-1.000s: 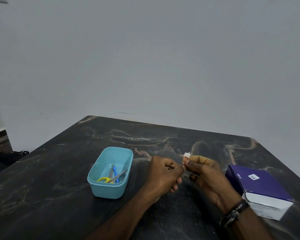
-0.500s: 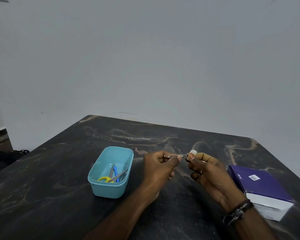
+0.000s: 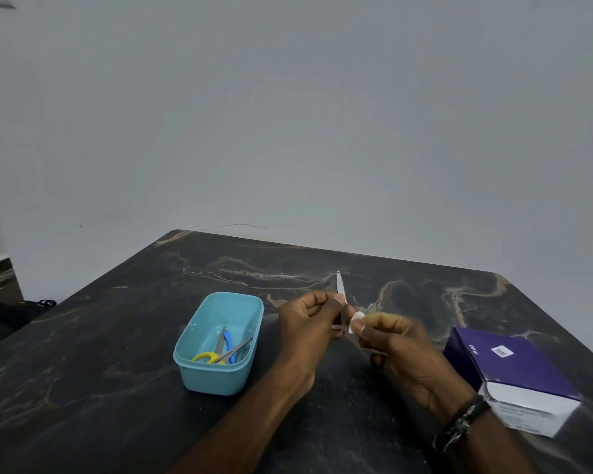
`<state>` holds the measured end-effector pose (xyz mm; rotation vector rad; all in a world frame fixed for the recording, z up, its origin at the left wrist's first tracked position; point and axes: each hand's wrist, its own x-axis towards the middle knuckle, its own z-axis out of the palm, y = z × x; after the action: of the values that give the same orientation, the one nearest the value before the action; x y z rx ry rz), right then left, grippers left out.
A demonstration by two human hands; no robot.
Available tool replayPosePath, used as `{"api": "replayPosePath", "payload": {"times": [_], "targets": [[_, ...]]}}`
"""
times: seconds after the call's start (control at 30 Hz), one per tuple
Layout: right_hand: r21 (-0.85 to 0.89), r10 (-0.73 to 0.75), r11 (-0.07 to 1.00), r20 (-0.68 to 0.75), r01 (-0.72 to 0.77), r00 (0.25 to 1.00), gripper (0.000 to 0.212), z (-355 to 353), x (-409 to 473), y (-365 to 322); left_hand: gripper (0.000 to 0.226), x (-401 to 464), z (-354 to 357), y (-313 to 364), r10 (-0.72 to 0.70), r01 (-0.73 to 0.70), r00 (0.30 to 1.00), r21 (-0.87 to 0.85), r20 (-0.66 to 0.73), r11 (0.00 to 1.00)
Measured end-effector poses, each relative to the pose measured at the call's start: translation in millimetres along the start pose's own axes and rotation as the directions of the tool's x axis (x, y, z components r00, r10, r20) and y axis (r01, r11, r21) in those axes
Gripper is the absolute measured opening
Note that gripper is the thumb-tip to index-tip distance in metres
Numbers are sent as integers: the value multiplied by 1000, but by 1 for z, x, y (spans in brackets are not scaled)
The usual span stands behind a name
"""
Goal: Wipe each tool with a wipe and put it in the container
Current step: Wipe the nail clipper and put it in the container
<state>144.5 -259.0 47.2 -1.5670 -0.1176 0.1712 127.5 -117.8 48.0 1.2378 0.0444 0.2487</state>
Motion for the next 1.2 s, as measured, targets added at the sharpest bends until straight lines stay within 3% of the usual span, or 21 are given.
{"api": "replayPosePath", "payload": {"times": [0.17, 0.4, 0.87, 1.2], "targets": [[32, -20, 999, -151, 25, 988, 12, -10, 8, 2, 7, -2, 1, -3, 19, -21, 1000, 102, 20, 995], [8, -43, 999, -178, 46, 983, 12, -7, 10, 4, 11, -4, 3, -11, 66, -81, 995, 216, 76, 973], [29, -73, 997, -98, 76, 993, 15, -3, 8, 6, 18, 1, 1, -21, 154, -190, 980, 350, 127, 917], [13, -98, 995, -65, 99, 993, 20, -6, 10, 10, 42, -1, 0, -21, 198, -267, 959, 411, 204, 872]]}}
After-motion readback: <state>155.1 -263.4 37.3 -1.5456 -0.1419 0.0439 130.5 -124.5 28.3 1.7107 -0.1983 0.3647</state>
